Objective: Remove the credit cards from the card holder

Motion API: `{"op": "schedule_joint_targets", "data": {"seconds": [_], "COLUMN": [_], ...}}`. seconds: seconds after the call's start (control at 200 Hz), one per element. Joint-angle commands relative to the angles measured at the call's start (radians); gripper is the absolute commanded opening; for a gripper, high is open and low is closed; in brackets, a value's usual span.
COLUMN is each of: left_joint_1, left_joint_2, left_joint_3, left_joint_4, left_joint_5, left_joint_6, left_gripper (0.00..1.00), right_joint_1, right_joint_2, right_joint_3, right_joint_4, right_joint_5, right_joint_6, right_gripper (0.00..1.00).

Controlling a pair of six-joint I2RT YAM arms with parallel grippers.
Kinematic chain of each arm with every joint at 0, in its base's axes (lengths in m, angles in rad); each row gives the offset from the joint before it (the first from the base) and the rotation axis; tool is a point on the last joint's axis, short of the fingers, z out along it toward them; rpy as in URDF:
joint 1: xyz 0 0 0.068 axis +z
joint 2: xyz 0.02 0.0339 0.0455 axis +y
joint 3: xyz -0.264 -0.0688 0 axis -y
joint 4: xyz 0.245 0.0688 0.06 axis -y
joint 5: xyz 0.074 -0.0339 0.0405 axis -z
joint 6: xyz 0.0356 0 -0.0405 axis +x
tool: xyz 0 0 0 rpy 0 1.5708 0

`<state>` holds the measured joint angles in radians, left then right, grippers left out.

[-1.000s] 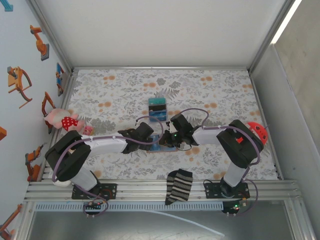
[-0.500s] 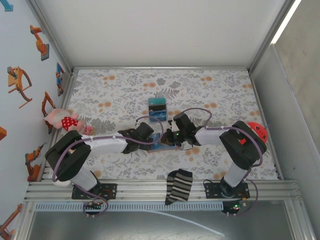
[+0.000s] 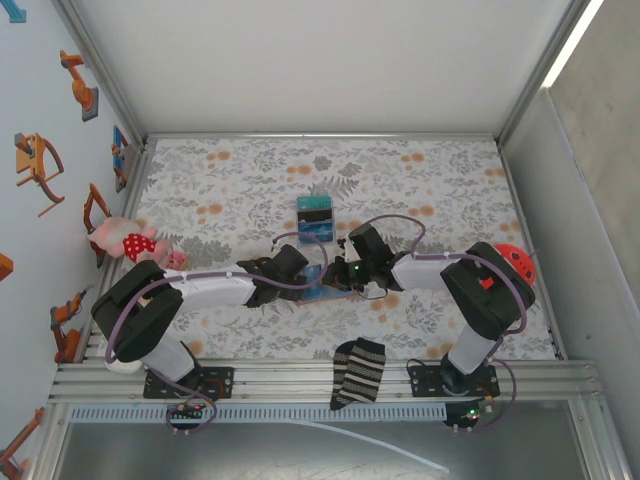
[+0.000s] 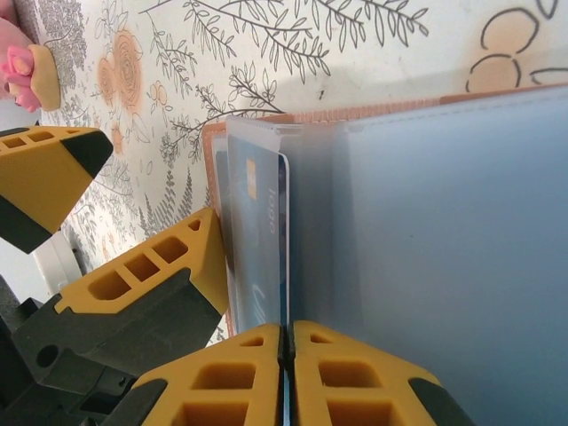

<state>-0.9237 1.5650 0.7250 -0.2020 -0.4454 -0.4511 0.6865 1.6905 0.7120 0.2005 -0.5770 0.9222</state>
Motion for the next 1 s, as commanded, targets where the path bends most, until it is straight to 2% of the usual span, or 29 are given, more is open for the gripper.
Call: {"op": "schedule_joint_targets", "data": {"seconds": [0.0, 0.19, 0.466, 0.716, 0.992], "left_joint_1": [-0.006, -0.006, -0.006, -0.006, -0.006], "left_joint_2": [0.04, 0.04, 0.038, 0.03, 0.019], "left_joint_3": [0.002, 0.003, 0.002, 0.0, -0.001], "left_joint_4": [-0.069, -0.07, -0.072, -0.076, -0.077], "left_joint_5": [0.004, 0.005, 0.002, -0.002, -0.007], "left_joint_6": [0.01, 0.009, 0.011, 0.009, 0.013], "left_gripper": [0.97, 0.97, 0.97, 0.97, 0.97], "right_joint_1": [-0.007, -0.009, -0.015, -0.028, -0.044], "right_joint_2": [-0.022, -0.026, -0.026, -0.037, -0.067], "right_joint_3": [-0.013, -0.018, -0.027, -0.038, -0.014], "right_joint_4": [0.034, 0.036, 0.043, 0.027, -0.1], "right_joint_5": [-0.018, -0.018, -0.013, 0.0, 0.043], "right_joint_6": [0.012, 0.011, 0.015, 0.006, -0.062], "right_gripper": [0.09, 0.12, 0.02, 0.01, 0.0]}}
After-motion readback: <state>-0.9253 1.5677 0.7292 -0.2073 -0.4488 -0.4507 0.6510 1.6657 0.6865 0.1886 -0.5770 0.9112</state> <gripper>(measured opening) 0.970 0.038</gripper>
